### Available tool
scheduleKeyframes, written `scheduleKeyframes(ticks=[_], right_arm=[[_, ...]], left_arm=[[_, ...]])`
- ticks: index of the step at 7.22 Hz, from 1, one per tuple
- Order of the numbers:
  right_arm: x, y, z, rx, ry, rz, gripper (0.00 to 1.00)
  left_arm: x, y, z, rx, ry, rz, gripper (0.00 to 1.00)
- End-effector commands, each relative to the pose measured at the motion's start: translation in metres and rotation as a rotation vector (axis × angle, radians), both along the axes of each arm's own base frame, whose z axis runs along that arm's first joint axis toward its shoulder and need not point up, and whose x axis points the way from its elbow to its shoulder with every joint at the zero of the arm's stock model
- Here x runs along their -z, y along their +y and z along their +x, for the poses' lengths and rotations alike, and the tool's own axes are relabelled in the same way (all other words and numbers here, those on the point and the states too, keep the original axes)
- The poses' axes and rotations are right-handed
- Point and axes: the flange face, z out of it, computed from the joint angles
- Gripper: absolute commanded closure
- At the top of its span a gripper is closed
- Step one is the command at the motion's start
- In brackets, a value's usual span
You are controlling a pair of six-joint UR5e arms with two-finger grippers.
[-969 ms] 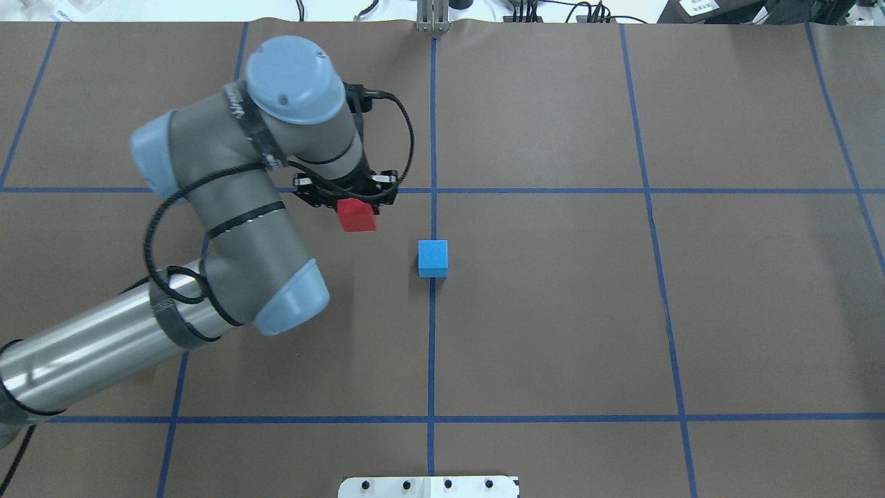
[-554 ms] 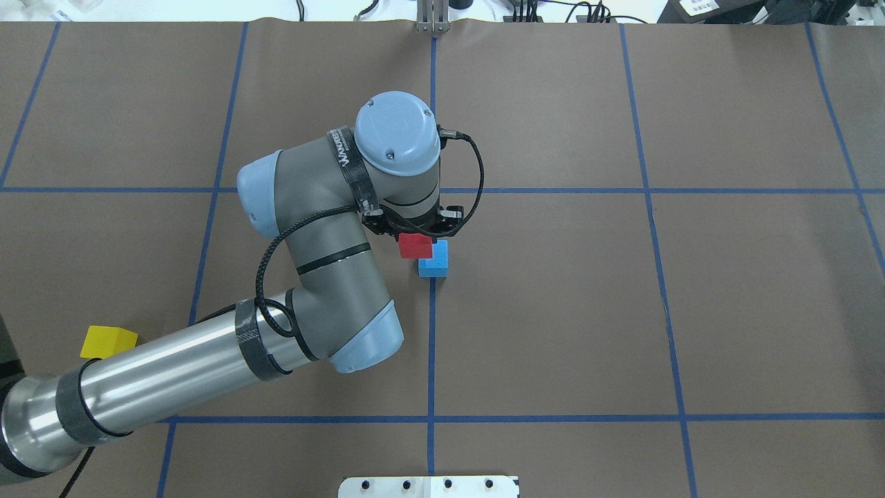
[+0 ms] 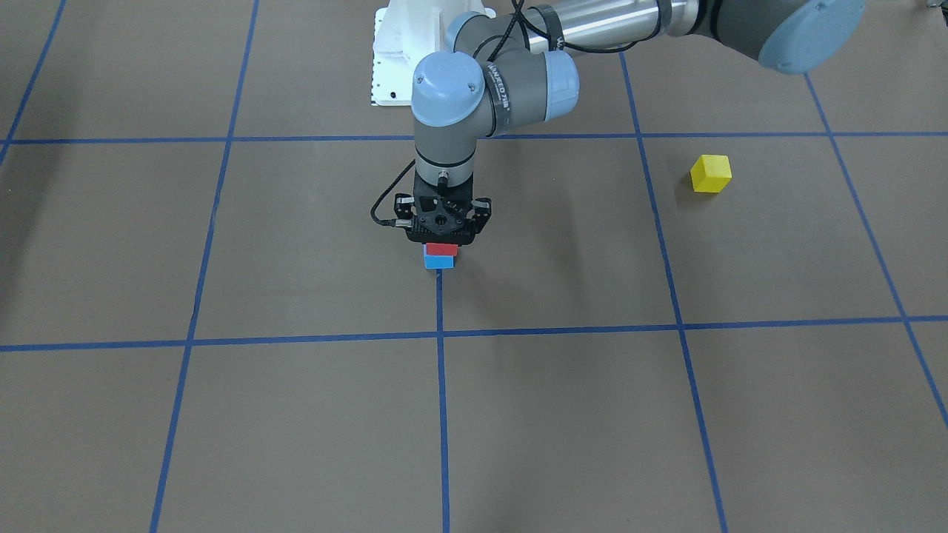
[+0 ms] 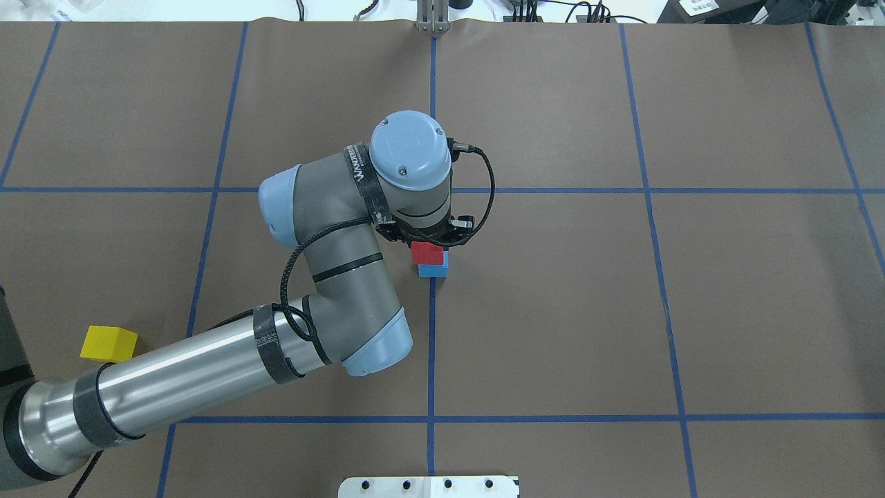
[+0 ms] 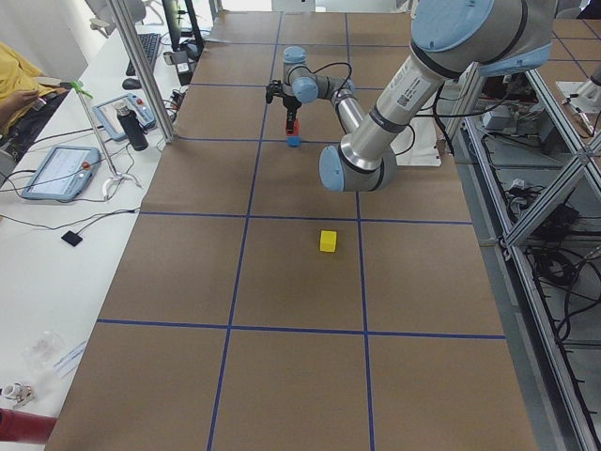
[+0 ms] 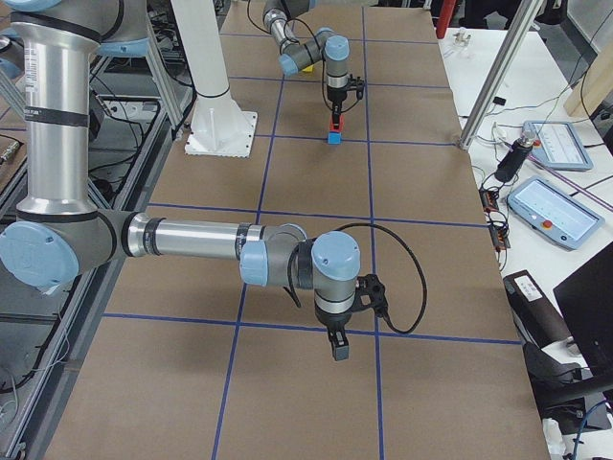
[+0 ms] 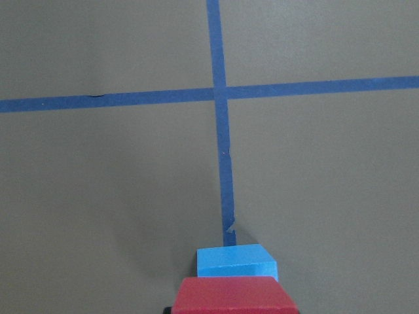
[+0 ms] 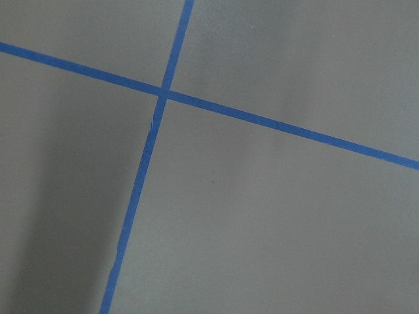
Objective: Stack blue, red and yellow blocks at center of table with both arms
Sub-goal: 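Lower the red cube onto the blue cube and open the left gripper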
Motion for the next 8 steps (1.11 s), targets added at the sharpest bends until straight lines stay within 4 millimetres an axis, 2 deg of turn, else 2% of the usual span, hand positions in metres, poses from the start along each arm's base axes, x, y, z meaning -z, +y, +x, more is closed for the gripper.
scheduleKeyframes(ticks=[1, 2, 4, 6, 7, 8], right_arm=[[0.001, -0.001, 0.000, 0.000, 0.000, 0.001, 0.00], [0.001, -0.001, 0.000, 0.000, 0.000, 0.001, 0.00], [0.001, -0.001, 0.000, 0.000, 0.000, 0.001, 0.00], [0.000, 0.000, 0.000, 0.000, 0.000, 0.000, 0.00], [0.000, 0.000, 0.000, 0.000, 0.000, -0.002, 0.00], [-0.001, 0.000, 0.000, 0.000, 0.000, -0.002, 0.00]], left_arm=[[-0.001, 0.002, 0.003, -0.005, 0.003, 0.003, 1.00], [0.001, 0.002, 0.003, -0.004, 0.007, 0.004, 0.90], [0.001, 0.003, 0.003, -0.006, 0.007, 0.004, 0.24], [0.001, 0.006, 0.005, -0.009, 0.006, 0.002, 0.01], [0.004, 0.007, 0.003, -0.008, 0.011, 0.004, 0.01], [0.022, 0.012, -0.019, -0.006, 0.044, 0.020, 0.00]])
